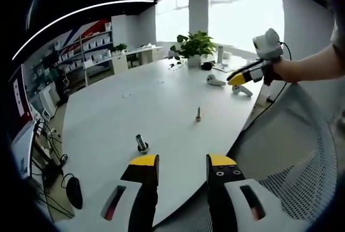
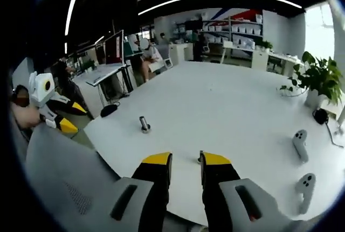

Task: Place the washer onto the threaded stud by aligning its center hole with the stud, sliding it down to the base, and recovering from edge contact or off-axis alignment until the washer reaches the visible bottom stop.

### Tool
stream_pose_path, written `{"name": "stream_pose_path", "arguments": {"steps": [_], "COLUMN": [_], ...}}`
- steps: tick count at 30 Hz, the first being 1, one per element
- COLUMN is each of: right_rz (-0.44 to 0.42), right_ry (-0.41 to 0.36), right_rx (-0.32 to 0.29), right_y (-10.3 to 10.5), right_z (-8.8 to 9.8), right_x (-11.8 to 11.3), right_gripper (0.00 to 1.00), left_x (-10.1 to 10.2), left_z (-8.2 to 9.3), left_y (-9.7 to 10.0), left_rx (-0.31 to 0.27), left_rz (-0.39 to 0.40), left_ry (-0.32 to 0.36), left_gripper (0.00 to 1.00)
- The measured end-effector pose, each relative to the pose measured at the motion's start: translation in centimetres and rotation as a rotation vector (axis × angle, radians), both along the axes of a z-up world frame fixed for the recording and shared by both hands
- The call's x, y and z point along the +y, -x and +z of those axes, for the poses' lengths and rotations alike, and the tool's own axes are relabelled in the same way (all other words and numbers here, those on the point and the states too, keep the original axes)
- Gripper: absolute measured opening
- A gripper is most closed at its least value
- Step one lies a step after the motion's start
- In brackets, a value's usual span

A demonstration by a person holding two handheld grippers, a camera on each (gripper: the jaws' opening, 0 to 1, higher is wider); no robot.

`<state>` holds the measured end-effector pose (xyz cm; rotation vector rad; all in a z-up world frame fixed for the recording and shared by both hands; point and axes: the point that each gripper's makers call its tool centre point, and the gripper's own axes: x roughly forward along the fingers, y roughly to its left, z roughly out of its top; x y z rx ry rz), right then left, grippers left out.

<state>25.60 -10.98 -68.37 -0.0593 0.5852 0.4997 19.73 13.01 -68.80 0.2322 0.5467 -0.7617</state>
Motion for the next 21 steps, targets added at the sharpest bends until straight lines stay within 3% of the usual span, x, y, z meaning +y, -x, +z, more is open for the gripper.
{"name": "stream_pose_path", "arguments": {"steps": [6,11,21], "right_rz": [0.002,0.013,-0.035], "right_ry": [-0.027,-0.021,-0.025], "right_rx": [-0.051,-0.076,-0.125], "right_y": [0.7,1.5,1.5], "right_z": [1.6,1.9,2.0], "right_x": [1.2,1.9,0.9], "right_gripper": [0.23,0.27,0.28], "left_x": [0.1,0.2,0.7], "left_z": [0.6,1.1,2.1], "left_y": [-0.2,-0.4,-1.1], "left_rx": [-0.018,-0.030,-0.058], "left_rz": [0.015,0.023,0.072], "left_ry": [0.030,0.051,0.097], "left_gripper": [0.33,0.33,0.33]}}
